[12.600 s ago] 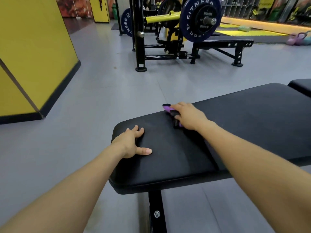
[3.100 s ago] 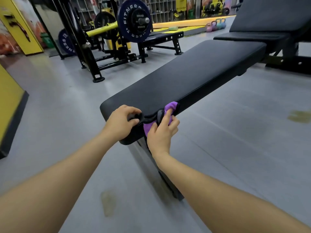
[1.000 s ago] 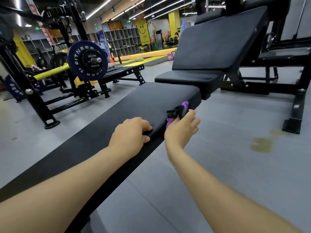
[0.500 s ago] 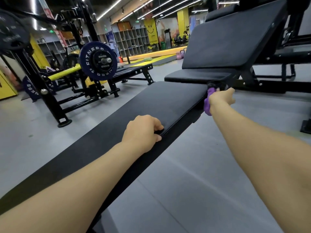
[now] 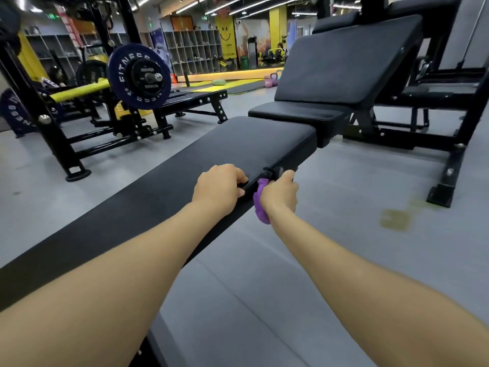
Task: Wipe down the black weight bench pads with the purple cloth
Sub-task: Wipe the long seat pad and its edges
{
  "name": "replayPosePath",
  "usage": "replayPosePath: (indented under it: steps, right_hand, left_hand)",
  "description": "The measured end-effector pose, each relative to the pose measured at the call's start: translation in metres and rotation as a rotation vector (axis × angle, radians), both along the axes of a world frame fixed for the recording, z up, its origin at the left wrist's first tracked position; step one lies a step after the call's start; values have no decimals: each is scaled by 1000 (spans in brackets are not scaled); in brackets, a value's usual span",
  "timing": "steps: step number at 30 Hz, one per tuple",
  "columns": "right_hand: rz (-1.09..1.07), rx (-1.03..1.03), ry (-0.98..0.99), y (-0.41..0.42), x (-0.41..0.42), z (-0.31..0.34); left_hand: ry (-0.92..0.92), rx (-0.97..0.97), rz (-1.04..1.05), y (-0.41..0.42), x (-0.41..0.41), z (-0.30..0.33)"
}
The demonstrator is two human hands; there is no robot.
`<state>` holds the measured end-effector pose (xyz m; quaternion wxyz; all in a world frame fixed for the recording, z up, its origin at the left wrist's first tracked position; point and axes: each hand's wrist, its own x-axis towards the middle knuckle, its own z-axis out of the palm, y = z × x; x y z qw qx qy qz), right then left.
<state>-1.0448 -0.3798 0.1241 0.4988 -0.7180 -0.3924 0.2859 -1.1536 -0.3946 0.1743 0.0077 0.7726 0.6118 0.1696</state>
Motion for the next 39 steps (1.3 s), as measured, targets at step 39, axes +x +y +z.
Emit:
replayPosePath:
  steps: [39]
  right_hand:
    - [-223,-50,886,55,240,108]
  left_hand:
    - [-183,-121,-212,118,165,87]
